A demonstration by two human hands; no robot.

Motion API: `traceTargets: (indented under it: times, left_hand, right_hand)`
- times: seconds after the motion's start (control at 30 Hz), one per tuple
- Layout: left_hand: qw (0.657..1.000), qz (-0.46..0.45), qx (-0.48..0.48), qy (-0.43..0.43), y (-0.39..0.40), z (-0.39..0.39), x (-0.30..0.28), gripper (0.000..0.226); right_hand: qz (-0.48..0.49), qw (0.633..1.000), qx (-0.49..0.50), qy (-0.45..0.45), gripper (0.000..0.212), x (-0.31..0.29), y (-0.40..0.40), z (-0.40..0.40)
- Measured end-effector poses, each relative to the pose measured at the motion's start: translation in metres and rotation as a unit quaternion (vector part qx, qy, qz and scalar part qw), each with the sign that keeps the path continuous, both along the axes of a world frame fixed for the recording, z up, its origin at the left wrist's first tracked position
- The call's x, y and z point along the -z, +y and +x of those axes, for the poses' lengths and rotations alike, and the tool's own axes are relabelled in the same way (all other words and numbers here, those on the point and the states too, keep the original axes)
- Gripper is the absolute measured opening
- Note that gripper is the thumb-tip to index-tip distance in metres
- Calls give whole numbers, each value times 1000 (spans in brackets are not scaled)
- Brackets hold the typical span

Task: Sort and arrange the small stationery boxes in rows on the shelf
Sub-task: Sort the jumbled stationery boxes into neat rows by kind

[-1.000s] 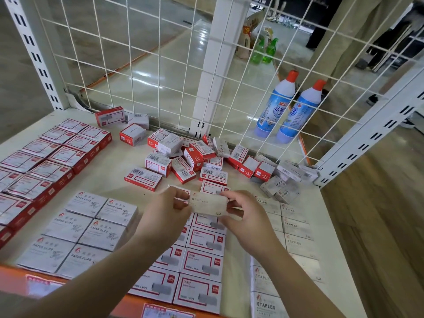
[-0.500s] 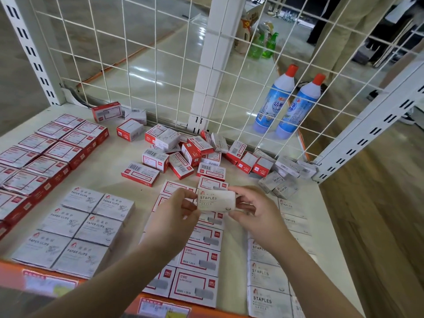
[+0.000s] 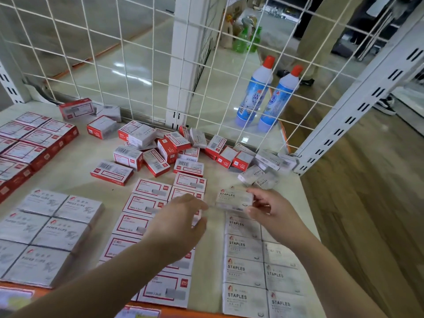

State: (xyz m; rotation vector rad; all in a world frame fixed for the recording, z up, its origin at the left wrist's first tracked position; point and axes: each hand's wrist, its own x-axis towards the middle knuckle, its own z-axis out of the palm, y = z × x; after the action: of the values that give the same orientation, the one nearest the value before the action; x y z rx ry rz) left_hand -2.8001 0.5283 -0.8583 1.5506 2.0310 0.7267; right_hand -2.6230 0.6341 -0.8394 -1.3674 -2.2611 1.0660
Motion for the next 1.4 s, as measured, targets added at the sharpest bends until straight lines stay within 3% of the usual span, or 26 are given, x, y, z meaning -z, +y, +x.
traceTargets:
  times: [0.2, 0.4, 0.57, 0.7, 1.0, 1.4]
  left_hand:
    - [986, -36, 125, 109, 19, 21, -1, 46]
    - [975, -37, 157, 155, 38, 32, -3, 50]
    - [974, -49, 153, 159, 53, 35, 0, 48]
    - [976, -60, 150, 147, 57, 37, 4, 44]
    - [978, -53, 144, 142, 62, 33, 6, 43]
    - [980, -50, 138, 133, 67, 33, 9, 36]
  right_hand:
    - [30, 997, 29, -57, 37, 3, 19, 16]
    - [46, 996, 40, -65, 23, -3, 31, 17]
    - [-23, 998, 56, -34, 12, -4, 42, 12]
    - [-39, 997, 48, -42, 27, 5, 49, 6]
    - [26, 995, 18, -91, 28, 12, 61, 0]
    - [47, 995, 11, -92, 37, 29, 79, -10]
